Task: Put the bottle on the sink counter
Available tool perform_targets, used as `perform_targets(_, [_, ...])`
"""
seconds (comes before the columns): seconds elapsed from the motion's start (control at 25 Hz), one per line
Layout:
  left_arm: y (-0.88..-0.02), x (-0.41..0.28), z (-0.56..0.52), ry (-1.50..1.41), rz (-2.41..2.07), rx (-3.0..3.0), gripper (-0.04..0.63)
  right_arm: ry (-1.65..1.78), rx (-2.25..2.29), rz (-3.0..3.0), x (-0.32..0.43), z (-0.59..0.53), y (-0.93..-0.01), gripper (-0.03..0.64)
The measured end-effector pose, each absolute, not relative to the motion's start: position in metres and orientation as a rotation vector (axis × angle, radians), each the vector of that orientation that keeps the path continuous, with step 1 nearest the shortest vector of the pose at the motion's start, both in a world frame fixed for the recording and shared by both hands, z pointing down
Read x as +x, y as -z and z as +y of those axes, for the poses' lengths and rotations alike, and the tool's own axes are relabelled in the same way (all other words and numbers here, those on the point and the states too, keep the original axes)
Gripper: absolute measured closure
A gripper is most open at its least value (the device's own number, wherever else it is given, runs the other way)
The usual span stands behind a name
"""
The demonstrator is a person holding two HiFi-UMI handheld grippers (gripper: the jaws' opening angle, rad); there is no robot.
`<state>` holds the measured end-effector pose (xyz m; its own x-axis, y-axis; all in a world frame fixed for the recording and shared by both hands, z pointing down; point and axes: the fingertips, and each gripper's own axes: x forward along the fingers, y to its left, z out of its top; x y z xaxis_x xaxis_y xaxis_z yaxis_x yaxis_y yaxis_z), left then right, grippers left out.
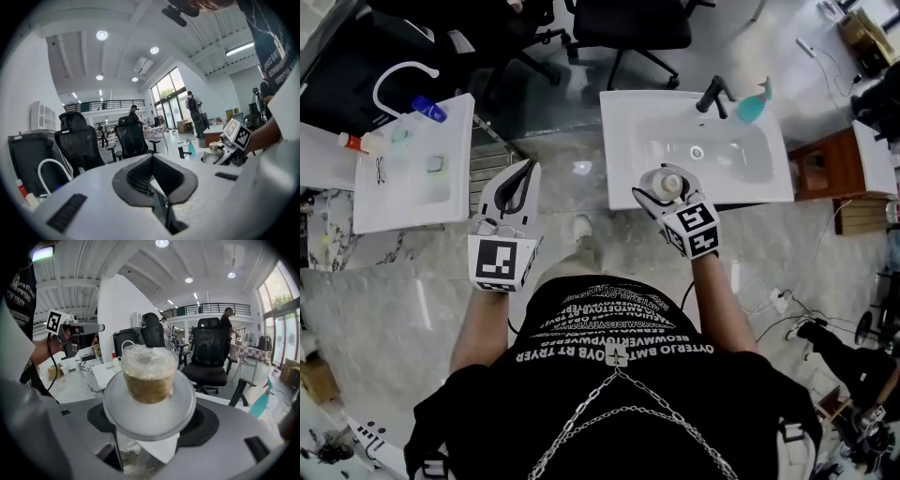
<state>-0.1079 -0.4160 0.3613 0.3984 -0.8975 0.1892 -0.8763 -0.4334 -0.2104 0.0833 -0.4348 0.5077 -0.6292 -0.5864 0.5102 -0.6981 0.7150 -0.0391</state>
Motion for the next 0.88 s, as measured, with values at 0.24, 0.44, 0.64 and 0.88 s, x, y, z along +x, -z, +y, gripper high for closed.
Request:
perform_targets(0.24, [-0.381, -0.125, -0.465, 0.475, 1.634, -2.603, 0.589, -0.380, 0.967, -2.413, 0.068, -0.467, -0.565, 0.284])
perform_targets(0.44, [-0.408, -0.137, -0.485, 0.557, 1.630, -2.640, 0.589, -0.439, 0.955, -2.336, 0.062, -0.477, -0.624, 0.284])
perform_targets(0.64, [-0.422, -0.148, -0.499, 0.591, 1.627, -2.657, 0.589, -0.458, 0.924, -2.265, 0.054, -0.483, -0.675, 0.284])
perform_targets(0.88, [-0.439, -0.163, -0.502, 0.645, 1.654, -2.658, 0.589, -0.474, 0.919, -2.210, 0.052, -0.486, -0.718, 0.284])
